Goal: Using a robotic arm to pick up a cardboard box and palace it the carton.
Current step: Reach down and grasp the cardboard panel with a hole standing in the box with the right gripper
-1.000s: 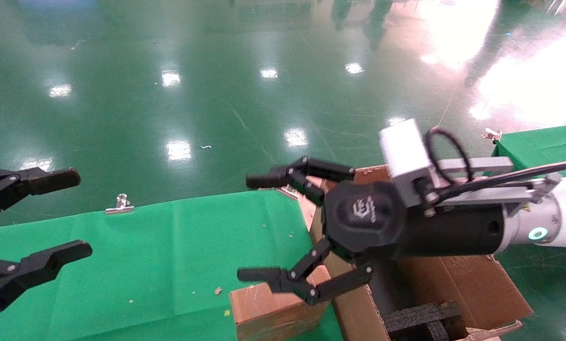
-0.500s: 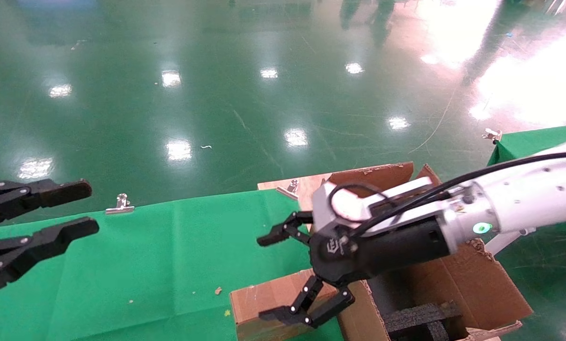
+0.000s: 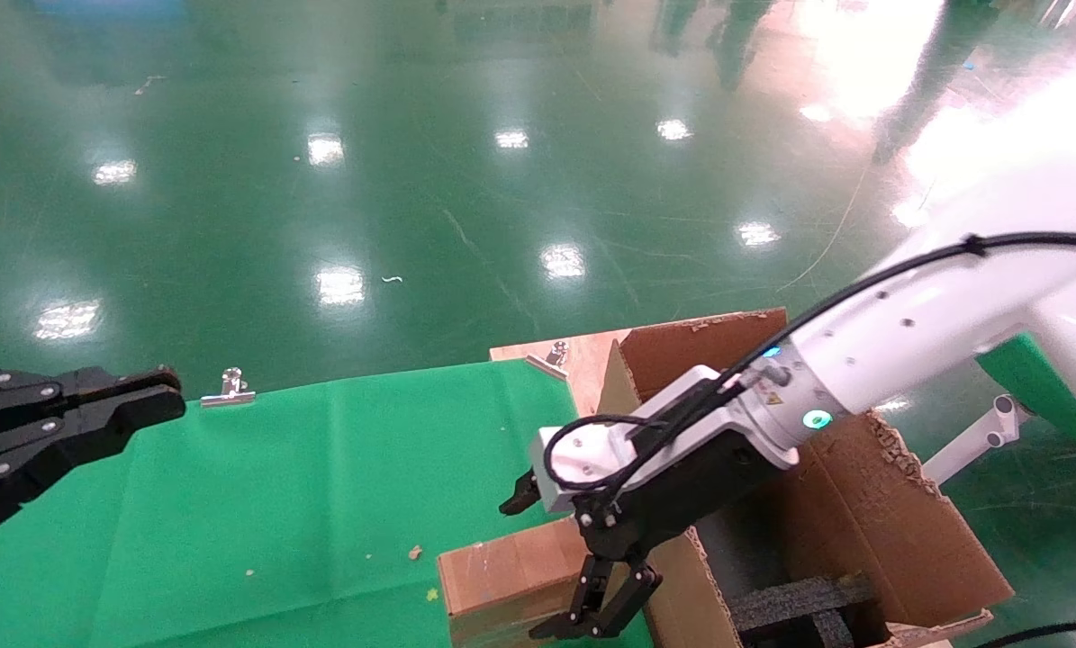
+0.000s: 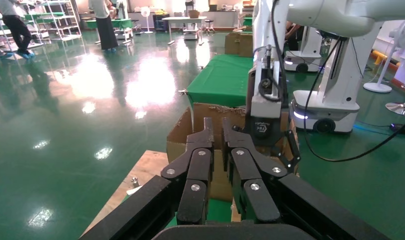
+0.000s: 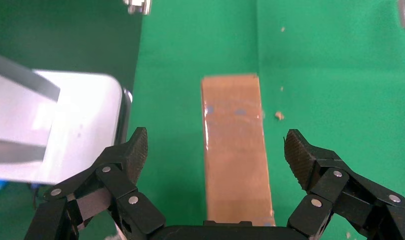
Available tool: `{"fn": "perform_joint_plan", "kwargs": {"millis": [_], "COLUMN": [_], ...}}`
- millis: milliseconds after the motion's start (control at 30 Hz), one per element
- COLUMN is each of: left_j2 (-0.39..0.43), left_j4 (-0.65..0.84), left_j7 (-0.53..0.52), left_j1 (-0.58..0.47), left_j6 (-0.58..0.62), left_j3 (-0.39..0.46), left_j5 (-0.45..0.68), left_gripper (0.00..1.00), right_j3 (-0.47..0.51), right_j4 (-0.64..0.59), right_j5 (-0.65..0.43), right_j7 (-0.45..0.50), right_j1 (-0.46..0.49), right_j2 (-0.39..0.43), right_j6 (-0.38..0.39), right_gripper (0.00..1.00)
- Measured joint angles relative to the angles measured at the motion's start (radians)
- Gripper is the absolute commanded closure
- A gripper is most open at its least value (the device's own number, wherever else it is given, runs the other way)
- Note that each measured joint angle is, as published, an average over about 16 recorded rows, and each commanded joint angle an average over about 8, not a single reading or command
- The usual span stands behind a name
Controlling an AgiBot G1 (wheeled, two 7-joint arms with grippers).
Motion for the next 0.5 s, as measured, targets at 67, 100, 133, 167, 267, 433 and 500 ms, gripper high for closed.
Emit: {"fn": "perform_joint_plan", "kwargs": {"millis": [67,100,133,167,267,433,500], "left_j2": [0.0,0.0,0.0,0.0,0.0,0.0,0.0], "left_j4": [0.0,0.0,0.0,0.0,0.0,0.0,0.0], "left_j7": [0.0,0.0,0.0,0.0,0.0,0.0,0.0], "left_j1": [0.0,0.0,0.0,0.0,0.0,0.0,0.0], "left_j6": [0.0,0.0,0.0,0.0,0.0,0.0,0.0], "left_j3": [0.0,0.0,0.0,0.0,0.0,0.0,0.0], "left_j5": [0.0,0.0,0.0,0.0,0.0,0.0,0.0], "left_gripper": [1.0,1.0,1.0,1.0,1.0,1.0,0.99], "right_j3": [-0.043,-0.064,-0.084,-0.105,-0.161,-0.24,-0.266], "right_j4": [-0.028,-0.042,-0.055,-0.069,-0.107,-0.167,-0.19], "right_j5": [-0.008,-0.012,-0.015,-0.019,-0.027,-0.032,-0.032], "right_j7": [-0.022,-0.032,-0.043,-0.054,-0.084,-0.132,-0.15], "right_j1": [0.027,0.04,0.052,0.064,0.098,0.141,0.153], "right_j2": [-0.022,-0.032,-0.043,-0.054,-0.087,-0.137,-0.156], "right_j6": [0.0,0.001,0.001,0.001,0.002,0.004,0.006], "right_gripper": [0.0,0.0,0.0,0.0,0.0,0.0,0.0]}}
